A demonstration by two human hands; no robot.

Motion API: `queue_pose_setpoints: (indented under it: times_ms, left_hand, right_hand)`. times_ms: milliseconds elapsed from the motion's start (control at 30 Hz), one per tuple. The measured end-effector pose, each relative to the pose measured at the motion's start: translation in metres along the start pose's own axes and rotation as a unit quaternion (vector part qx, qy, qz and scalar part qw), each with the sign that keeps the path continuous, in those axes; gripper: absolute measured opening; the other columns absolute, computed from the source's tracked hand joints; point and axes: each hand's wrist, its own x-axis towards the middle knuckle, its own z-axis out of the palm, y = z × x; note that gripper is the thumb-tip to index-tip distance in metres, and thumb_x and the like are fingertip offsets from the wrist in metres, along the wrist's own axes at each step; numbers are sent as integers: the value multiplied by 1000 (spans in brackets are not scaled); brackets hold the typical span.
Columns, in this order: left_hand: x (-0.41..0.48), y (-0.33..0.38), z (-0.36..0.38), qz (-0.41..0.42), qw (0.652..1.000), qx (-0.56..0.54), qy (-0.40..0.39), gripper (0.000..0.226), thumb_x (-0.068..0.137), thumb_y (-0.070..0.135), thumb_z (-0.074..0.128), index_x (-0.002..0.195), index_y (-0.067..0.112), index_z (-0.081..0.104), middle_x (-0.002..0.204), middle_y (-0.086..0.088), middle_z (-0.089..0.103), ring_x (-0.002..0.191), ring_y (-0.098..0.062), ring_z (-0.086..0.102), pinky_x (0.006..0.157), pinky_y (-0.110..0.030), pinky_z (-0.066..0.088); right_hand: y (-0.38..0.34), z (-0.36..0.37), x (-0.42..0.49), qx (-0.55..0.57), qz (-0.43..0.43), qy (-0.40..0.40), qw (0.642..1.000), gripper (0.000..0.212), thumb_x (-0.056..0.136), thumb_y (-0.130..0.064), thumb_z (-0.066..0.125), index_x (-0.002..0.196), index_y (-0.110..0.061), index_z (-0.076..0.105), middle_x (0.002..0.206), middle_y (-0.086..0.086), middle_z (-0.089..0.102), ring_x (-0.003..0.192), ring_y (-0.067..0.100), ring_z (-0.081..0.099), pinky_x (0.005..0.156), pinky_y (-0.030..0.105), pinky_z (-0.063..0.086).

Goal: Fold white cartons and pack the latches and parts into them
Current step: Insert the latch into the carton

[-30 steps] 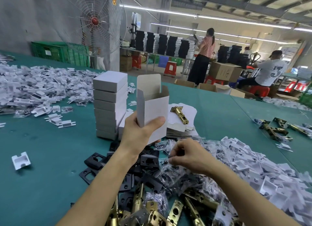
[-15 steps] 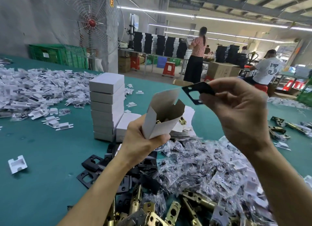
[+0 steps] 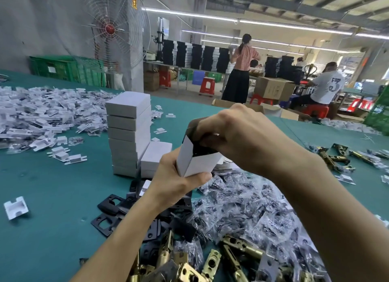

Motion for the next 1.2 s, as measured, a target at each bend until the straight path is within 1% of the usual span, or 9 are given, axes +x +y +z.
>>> queue_pose_setpoints:
  times_ms: [167,467,567,667,767,833,900,1033,1200]
  left_hand:
    - [-1,2,0,-6,1000,2,3,27,68,19,82,90,24,68,86,-7,66,79,-31,62,61,-44,55]
    - [-1,3,0,-32,999,-2,-4,22,69,19,81,88,24,70,83,-4,65,77,-22,63,64,-48,56]
    - [1,4,-2,-47,999,-21,9,22,70,19,79,88,28,72,84,-1,67,77,-10,63,61,-28,57]
    - [2,2,-4,-88,994,-37,46,26,72,14,85,93,24,73,90,-3,71,80,-10,66,72,-37,59]
    - [1,2,-3,-115,990,-44,72,26,72,17,86,94,23,73,89,0,74,83,-14,70,73,-36,62]
    - [-1,3,-2,-116,989,-64,72,30,66,29,84,93,24,73,89,1,76,84,-14,72,70,-28,61]
    - [-2,5,-1,-118,988,-73,62,30,66,31,90,91,25,75,88,2,76,83,-13,72,68,-23,58]
    - [-2,7,-1,-127,988,-83,41,30,67,28,90,93,24,75,90,1,77,85,-14,73,69,-22,57]
    - [1,3,-2,-159,983,-66,66,22,75,13,84,92,22,73,82,7,76,75,-7,71,60,-21,56]
  right_hand:
    - [-1,3,8,-26,20,-58,998,21,93,-29,64,103,-46,70,116,-5,66,98,28,62,76,40,54]
    - [9,14,15,-57,37,-54,996,28,92,-21,61,112,-39,69,109,1,67,96,31,60,71,37,49]
    - [21,21,4,83,25,92,992,22,91,-19,64,101,-34,75,92,-7,73,81,18,65,70,40,55]
    - [44,37,-11,176,95,224,954,14,91,-19,65,95,-28,73,77,-13,70,67,9,64,66,41,56]
    - [65,68,-21,99,176,28,979,14,93,-22,63,102,-28,71,90,-7,71,84,17,67,78,41,56]
    - [68,91,-28,22,155,-158,975,23,92,-23,65,113,-31,69,110,-8,70,102,14,65,90,39,55]
    - [69,112,-34,-41,116,-239,963,32,91,-24,67,121,-36,65,121,-6,65,112,15,60,93,36,52]
    - [77,137,-38,-111,83,-204,969,31,93,-22,63,121,-35,63,112,-2,70,110,23,61,89,37,52]
    - [82,119,-38,46,160,-80,983,26,95,-14,59,113,-30,71,107,-9,74,99,13,67,89,39,55]
